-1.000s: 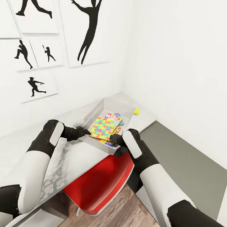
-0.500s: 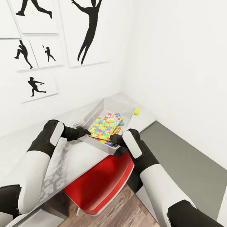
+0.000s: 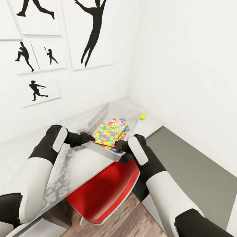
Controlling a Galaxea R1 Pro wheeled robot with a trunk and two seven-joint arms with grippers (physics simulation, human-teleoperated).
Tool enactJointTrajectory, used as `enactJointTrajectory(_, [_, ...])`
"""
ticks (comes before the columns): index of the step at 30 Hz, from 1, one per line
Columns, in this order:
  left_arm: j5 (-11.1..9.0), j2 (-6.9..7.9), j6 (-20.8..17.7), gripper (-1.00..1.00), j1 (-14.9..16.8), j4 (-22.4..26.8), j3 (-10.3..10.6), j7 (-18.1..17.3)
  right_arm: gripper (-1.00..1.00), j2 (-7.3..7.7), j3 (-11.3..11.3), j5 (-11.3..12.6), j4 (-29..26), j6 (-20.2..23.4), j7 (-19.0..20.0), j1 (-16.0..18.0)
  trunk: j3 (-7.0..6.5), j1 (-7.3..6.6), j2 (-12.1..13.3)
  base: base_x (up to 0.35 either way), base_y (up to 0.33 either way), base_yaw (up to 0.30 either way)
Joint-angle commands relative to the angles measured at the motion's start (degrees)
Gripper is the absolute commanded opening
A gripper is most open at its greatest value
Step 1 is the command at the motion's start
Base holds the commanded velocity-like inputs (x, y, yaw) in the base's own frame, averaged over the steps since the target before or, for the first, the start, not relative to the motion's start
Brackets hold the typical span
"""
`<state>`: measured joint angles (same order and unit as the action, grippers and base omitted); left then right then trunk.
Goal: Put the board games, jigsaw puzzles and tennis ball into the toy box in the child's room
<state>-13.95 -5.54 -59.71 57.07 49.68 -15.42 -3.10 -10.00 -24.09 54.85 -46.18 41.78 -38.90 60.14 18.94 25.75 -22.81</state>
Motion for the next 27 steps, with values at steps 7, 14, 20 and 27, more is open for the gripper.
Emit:
enactJointTrajectory(7, [0.3, -0.08, -0.3, 1.00, 0.1, 0.1, -0.2, -0.3, -1.00, 0.00, -0.1, 0.5, 0.0, 0.1, -0.6, 0.1, 0.11, 0.03, -0.1, 0.000, 0.000, 0.000])
enactJointTrajectory(14, [0.2, -0.15, -0.3, 1.00, 0.1, 0.2, -0.2, -0.3, -1.00, 0.00, 0.0, 0.5, 0.0, 0.1, -0.6, 0.1, 0.11, 0.03, -0.1, 0.000, 0.000, 0.000])
enactJointTrajectory(20, [0.2, -0.11, -0.3, 1.00, 0.1, 0.2, -0.2, -0.3, -1.00, 0.00, 0.0, 0.5, 0.0, 0.1, -0.6, 0.1, 0.11, 0.03, -0.1, 0.000, 0.000, 0.000])
enactJointTrajectory(27, [0.2, -0.13, -0.3, -1.00, 0.1, 0.2, -0.1, -0.3, -1.00, 0.00, 0.0, 0.5, 0.0, 0.1, -0.6, 0.1, 0.11, 0.03, -0.1, 0.000, 0.000, 0.000])
